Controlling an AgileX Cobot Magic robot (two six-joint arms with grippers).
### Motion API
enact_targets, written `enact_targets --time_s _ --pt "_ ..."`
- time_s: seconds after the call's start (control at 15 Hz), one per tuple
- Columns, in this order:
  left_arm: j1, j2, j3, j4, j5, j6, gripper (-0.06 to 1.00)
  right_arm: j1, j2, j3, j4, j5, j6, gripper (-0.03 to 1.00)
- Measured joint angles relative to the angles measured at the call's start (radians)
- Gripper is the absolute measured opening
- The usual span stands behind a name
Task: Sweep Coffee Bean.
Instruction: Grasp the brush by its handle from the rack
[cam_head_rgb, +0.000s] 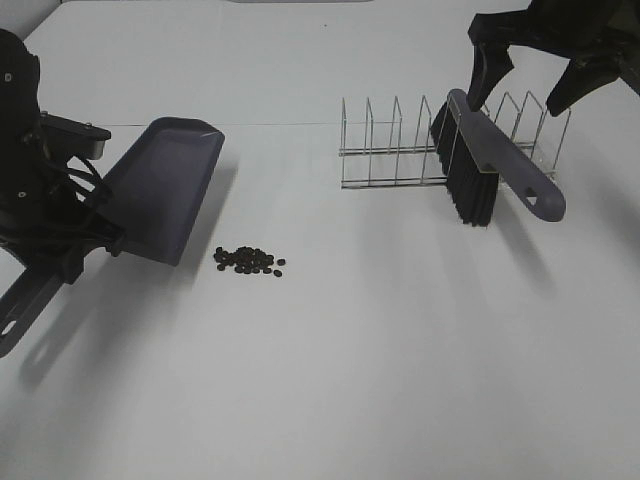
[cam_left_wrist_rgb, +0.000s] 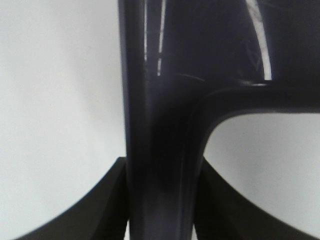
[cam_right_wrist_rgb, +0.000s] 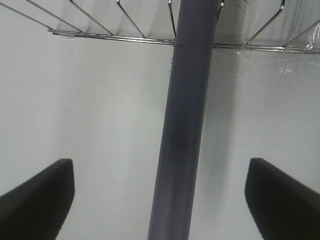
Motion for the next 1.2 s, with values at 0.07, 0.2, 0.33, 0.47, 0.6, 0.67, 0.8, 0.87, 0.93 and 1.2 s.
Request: enact_targets --time_s 0.07,0.2,0.33,0.47,0.6,0.67,0.8,0.87,0.93,1.2 --pt "0.000 0.000 0.000 0.000 0.000 0.000 0.33 0.000 0.018 0.000 0.000 -0.009 -0.002 0.87" --pt "0.000 0.000 0.000 0.000 0.000 0.000 0.33 0.000 0.048 0.000 0.000 -0.059 -0.011 0.87" --pt "0.000 0.000 0.000 0.000 0.000 0.000 0.33 0.000 0.074 0.000 0.002 -0.115 -0.018 0.87" --pt "0.000 0.000 0.000 -0.001 0.000 0.000 0.33 0.000 0.094 -0.002 0.005 -0.151 -0.019 0.87" --pt "0.000 0.000 0.000 -0.002 0.000 0.000 0.33 0.000 0.119 -0.005 0.007 -0.187 -0.019 0.87" --pt "0.000 0.000 0.000 -0.005 0.000 0.000 0.33 0.000 0.129 -0.007 0.007 -0.207 -0.019 0.87" --pt "0.000 0.000 0.000 -0.011 0.000 0.000 0.33 0.000 0.169 -0.012 0.009 -0.271 -0.019 0.87" --pt "0.000 0.000 0.000 -0.015 0.000 0.000 0.33 0.000 0.176 -0.012 0.009 -0.278 -0.019 0.86" --pt "0.000 0.000 0.000 -0.021 0.000 0.000 0.33 0.000 0.193 -0.012 0.009 -0.290 -0.019 0.86" --pt "0.000 0.000 0.000 -0.035 0.001 0.000 0.33 0.000 0.253 -0.012 0.003 -0.338 -0.019 0.86"
